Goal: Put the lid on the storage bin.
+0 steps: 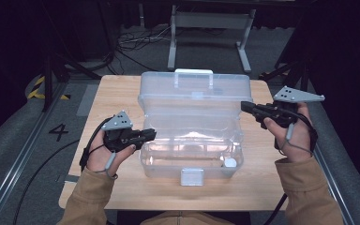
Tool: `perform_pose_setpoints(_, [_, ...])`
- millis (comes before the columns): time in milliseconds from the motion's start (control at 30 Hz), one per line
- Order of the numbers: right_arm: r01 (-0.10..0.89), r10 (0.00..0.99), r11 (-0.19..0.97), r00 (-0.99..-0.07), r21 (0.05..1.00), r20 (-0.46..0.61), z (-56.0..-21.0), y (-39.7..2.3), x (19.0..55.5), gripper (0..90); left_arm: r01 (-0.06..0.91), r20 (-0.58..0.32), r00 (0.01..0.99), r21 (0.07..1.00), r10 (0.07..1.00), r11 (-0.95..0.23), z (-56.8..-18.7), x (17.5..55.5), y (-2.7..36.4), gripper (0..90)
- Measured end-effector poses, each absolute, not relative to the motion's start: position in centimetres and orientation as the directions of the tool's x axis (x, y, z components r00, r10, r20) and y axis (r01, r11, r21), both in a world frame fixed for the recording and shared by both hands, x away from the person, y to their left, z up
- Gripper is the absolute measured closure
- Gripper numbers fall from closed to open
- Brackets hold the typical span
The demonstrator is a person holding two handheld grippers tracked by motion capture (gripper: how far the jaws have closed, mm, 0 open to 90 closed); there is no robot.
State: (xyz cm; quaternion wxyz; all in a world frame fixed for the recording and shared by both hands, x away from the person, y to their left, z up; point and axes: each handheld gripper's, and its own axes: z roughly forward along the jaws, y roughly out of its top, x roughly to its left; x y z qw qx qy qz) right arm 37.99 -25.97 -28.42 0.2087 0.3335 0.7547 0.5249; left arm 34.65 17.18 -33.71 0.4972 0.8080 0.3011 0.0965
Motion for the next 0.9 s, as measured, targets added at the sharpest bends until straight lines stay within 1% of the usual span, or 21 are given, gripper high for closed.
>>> perform_pose_setpoints(33, [0.286,0.721,0.223,-0.692,0.932,0.040,-28.5,-26.0,37.9,89.2,0.403,-0.156,0.798,0.857,0.582,-0.323,-33.7,34.6,17.2,81.6])
perform_pose_setpoints(200, [0.287,0.717,0.218,-0.695,0.933,0.046,-28.9,-26.0,37.5,89.1,0.404,-0.153,0.798,0.854,0.582,-0.329,-33.7,34.5,17.4,81.2])
perform_pose_setpoints(300, [0.286,0.717,0.214,-0.696,0.934,0.048,-29.1,-26.0,37.2,88.7,0.409,-0.153,0.791,0.852,0.592,-0.327,-33.6,34.5,17.4,78.5])
perform_pose_setpoints(400, [0.283,0.716,0.221,-0.697,0.933,0.042,-29.3,-26.0,36.8,89.0,0.408,-0.152,0.786,0.855,0.599,-0.319,-33.5,34.6,17.5,78.8])
perform_pose_setpoints(600, [0.284,0.711,0.224,-0.702,0.932,0.042,-29.7,-26.1,36.2,89.5,0.405,-0.158,0.783,0.864,0.602,-0.300,-33.2,34.6,17.9,80.8])
perform_pose_setpoints(767, [0.289,0.706,0.230,-0.707,0.929,0.046,-30.1,-26.2,35.6,89.7,0.403,-0.156,0.776,0.868,0.611,-0.290,-32.7,34.6,18.3,85.9])
perform_pose_setpoints(900, [0.292,0.704,0.247,-0.709,0.924,0.036,-30.1,-26.1,35.3,89.7,0.409,-0.149,0.778,0.858,0.610,-0.312,-32.4,34.6,18.5,89.3])
